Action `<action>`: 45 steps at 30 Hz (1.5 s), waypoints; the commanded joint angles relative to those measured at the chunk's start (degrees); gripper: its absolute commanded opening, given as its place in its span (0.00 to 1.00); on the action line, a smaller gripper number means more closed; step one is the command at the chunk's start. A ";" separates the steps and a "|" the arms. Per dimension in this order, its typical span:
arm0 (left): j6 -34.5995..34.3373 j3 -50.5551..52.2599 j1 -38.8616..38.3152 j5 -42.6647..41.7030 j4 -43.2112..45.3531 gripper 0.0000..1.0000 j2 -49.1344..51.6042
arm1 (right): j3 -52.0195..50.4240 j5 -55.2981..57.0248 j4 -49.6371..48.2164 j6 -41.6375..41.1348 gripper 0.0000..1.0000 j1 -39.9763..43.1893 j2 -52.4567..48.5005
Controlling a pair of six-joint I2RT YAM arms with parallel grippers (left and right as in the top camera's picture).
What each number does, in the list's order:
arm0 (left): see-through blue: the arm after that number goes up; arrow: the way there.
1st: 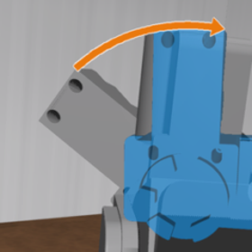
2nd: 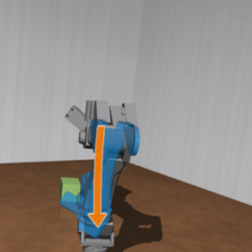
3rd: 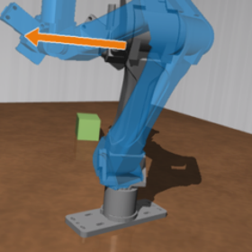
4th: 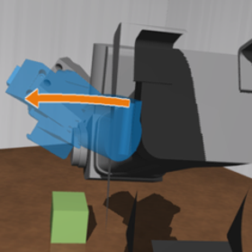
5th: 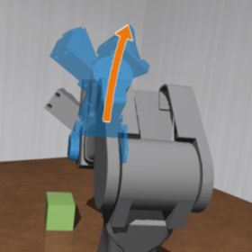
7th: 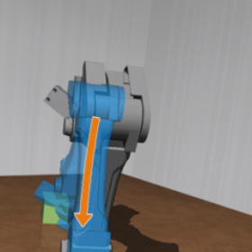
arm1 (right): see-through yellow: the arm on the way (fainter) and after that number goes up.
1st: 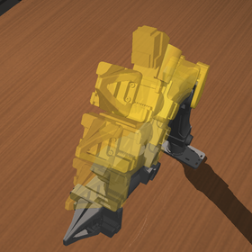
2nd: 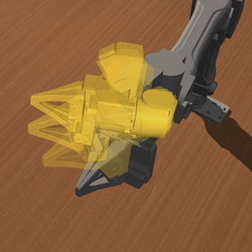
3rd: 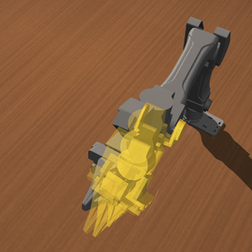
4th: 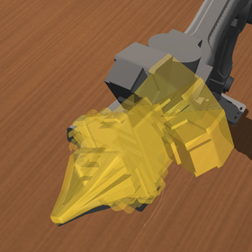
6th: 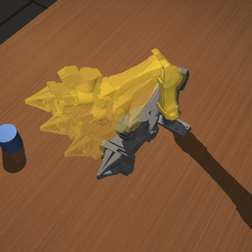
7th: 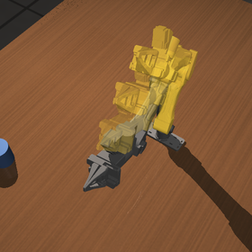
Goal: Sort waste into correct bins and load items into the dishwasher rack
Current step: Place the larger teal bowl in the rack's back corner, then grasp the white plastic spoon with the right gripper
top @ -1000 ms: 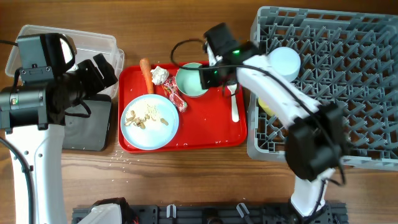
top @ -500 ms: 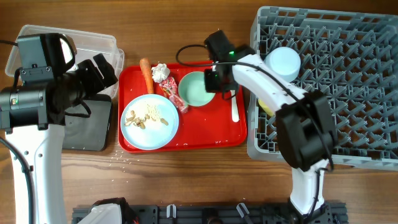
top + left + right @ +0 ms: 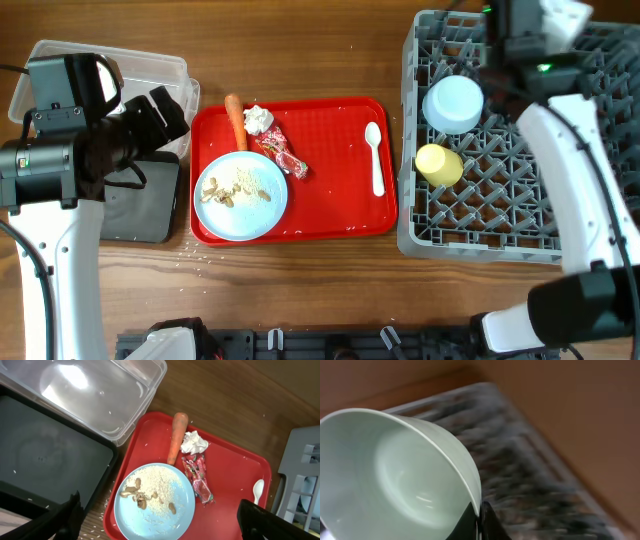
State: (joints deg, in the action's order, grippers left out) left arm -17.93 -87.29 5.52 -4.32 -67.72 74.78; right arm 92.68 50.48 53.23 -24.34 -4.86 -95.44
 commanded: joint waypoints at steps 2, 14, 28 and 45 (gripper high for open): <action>-0.55 -0.92 -0.15 0.55 0.17 1.00 0.22 | -0.13 17.64 -3.21 2.54 0.04 8.94 -4.66; -0.55 -0.92 -0.13 0.55 0.17 1.00 0.22 | -0.13 17.00 -9.66 15.43 0.04 12.70 -18.91; -0.55 -0.92 -0.13 0.55 0.17 1.00 0.22 | -0.07 -8.15 -4.96 18.27 0.79 1.68 -12.35; -0.55 -0.92 -0.13 0.55 0.15 1.00 0.22 | -12.48 -47.23 -3.45 1.38 0.46 -26.38 -14.91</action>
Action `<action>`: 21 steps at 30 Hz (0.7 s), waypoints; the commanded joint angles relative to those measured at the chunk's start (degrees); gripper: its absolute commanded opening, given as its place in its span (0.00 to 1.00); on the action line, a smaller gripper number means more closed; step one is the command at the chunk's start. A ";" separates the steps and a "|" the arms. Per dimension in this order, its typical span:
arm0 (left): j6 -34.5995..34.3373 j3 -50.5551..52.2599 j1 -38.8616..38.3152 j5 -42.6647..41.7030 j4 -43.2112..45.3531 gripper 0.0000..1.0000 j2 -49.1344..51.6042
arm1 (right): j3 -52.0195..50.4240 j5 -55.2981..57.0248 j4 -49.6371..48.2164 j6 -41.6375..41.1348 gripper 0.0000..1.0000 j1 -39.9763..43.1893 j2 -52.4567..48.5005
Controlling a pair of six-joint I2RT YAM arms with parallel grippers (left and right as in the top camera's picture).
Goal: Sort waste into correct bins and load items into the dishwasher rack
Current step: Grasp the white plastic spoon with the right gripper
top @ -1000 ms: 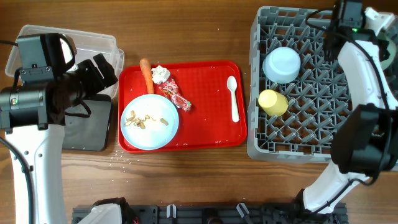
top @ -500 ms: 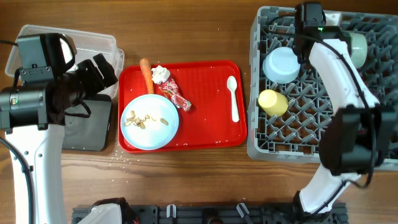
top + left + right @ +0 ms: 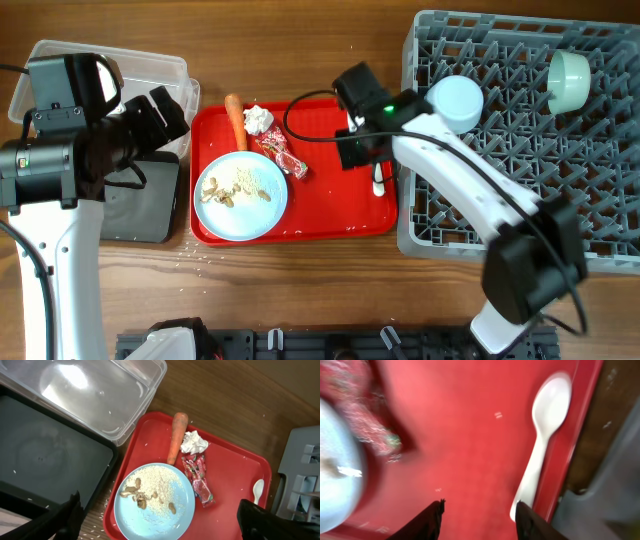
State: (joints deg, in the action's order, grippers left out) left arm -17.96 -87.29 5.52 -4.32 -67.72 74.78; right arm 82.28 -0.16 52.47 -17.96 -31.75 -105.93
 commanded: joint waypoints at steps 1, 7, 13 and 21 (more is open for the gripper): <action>-0.52 -0.92 -0.13 0.55 0.17 1.00 0.22 | -2.08 4.07 -4.02 -5.01 0.46 0.59 -6.38; -0.52 -0.92 -0.15 0.55 0.17 1.00 0.22 | -2.08 11.93 -6.49 -4.83 0.46 1.49 -15.32; -0.52 -0.92 -0.15 0.55 0.17 1.00 0.22 | -1.51 10.82 -5.75 -0.02 0.47 1.40 -8.90; -0.52 -0.92 -0.15 0.55 0.17 1.00 0.22 | -2.16 13.66 -8.28 -2.19 0.46 1.84 -8.59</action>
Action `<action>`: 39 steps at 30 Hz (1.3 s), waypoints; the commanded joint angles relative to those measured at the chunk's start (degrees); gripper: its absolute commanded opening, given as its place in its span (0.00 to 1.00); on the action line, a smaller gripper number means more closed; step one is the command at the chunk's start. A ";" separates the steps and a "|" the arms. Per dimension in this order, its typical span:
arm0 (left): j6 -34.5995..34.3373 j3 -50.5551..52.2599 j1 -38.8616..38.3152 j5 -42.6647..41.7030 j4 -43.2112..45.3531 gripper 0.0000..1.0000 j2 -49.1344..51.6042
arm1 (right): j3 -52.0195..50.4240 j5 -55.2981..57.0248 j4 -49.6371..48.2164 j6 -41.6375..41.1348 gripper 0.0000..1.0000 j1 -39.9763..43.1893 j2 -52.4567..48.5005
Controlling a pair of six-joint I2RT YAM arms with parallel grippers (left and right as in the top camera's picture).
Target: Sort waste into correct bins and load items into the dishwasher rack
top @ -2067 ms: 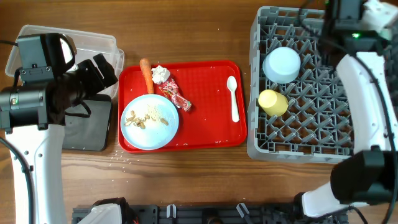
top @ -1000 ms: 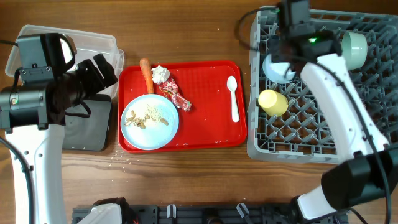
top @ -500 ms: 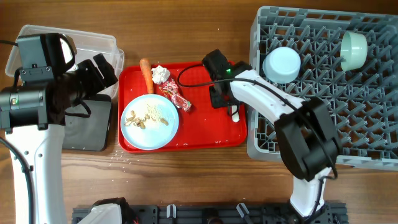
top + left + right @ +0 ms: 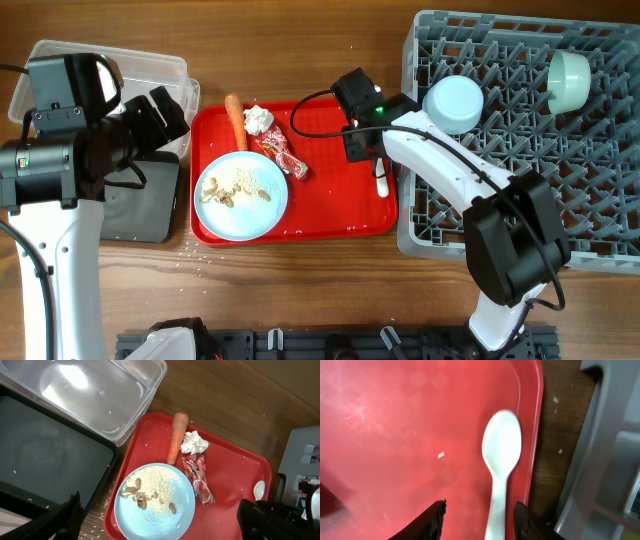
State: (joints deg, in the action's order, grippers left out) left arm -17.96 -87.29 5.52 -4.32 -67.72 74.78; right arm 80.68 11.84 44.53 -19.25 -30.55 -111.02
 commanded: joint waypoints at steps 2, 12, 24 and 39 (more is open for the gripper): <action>-0.52 -0.92 -0.15 0.55 0.17 1.00 0.22 | -0.57 1.66 -0.61 -1.95 0.46 1.09 -6.91; -0.52 -0.92 -0.13 0.55 0.17 1.00 0.22 | 1.64 -13.27 0.44 1.01 0.04 1.16 -5.18; -0.52 -0.92 -0.15 0.55 0.17 1.00 0.22 | 2.23 -3.28 -3.87 5.09 0.04 18.12 12.85; -0.52 -0.92 -0.13 0.55 0.15 1.00 0.22 | 1.49 -26.95 5.66 12.24 0.45 11.80 15.61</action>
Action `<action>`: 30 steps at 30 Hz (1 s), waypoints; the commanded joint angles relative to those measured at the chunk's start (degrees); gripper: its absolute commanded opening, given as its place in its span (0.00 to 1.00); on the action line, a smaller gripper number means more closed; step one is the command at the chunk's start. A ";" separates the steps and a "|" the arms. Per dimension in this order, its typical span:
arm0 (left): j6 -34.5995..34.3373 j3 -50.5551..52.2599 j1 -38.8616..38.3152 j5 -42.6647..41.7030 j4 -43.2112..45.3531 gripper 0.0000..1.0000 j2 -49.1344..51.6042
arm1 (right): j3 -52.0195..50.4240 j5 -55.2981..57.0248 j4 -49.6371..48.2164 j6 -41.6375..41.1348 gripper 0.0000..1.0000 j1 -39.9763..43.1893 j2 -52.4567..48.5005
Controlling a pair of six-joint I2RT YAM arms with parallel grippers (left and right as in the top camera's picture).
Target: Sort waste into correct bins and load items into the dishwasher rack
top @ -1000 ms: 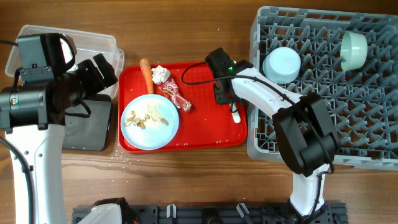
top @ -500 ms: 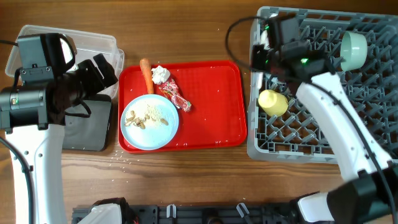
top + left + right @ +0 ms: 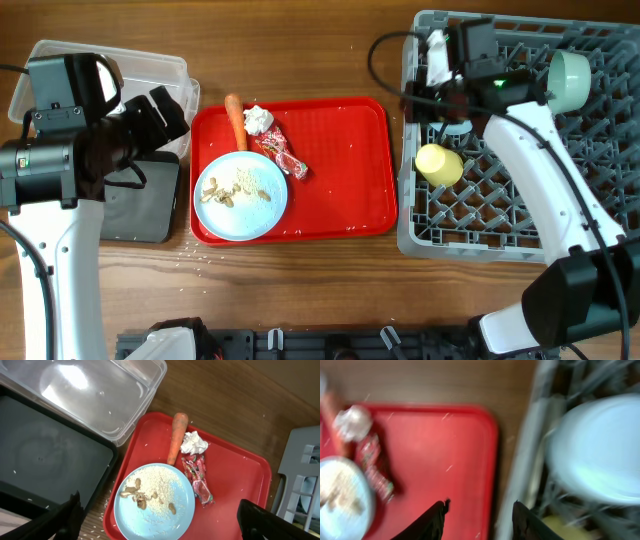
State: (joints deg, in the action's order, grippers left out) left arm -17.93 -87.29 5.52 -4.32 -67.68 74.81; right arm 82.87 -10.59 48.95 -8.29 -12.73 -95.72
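On the red tray (image 3: pixel 340 170) lie a carrot (image 3: pixel 236 118), a crumpled tissue (image 3: pixel 258 119), a candy wrapper (image 3: pixel 283 152) and a blue plate (image 3: pixel 243 193) of rice and scraps. No spoon lies on the tray. A small white shape (image 3: pixel 433 48) at the grey rack's (image 3: pixel 500 215) left rim may be the spoon. My right gripper (image 3: pixel 480 515) hangs open over that rim, nothing between its fingers, beside an upturned pale blue bowl (image 3: pixel 600 455). My left gripper (image 3: pixel 160 520) stays open high above the plate.
A yellow cup (image 3: pixel 438 163) and a pale green bowl (image 3: pixel 567 80) sit in the rack. A clear bin (image 3: pixel 150 65) and a black bin (image 3: pixel 140 205) stand left of the tray. Rice grains are scattered on the wooden table (image 3: pixel 300 290).
My right gripper was open just above the white spoon on the tray's right side. Now it is at the rack's left rim, still open, and the spoon is gone from the tray. The left arm is unchanged.
First my right gripper held the pale green bowl over the rack's far right. Then the bowl stood in the rack and the gripper was open over the tray by the spoon, then right above it. Now the spoon is off the tray and the gripper is at the rack.
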 commanded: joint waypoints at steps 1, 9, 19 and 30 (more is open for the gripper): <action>-0.55 -0.92 -0.13 0.55 0.11 1.00 0.20 | -0.96 -4.00 1.16 1.44 0.45 -9.57 0.28; -0.55 -0.92 -0.13 0.55 0.11 1.00 0.20 | -0.96 0.24 -4.17 -2.34 0.57 -19.26 1.95; -0.55 -0.92 -0.13 0.55 0.11 1.00 0.20 | -0.96 2.86 0.55 1.11 1.00 -19.67 37.11; -0.55 -0.92 -0.13 0.55 0.11 1.00 0.20 | -26.56 21.11 -4.70 10.78 1.00 -13.75 66.95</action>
State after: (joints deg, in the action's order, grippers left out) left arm -17.96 -87.31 5.52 -4.32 -67.70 74.83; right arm 67.26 10.61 50.78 -3.53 -30.00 -34.50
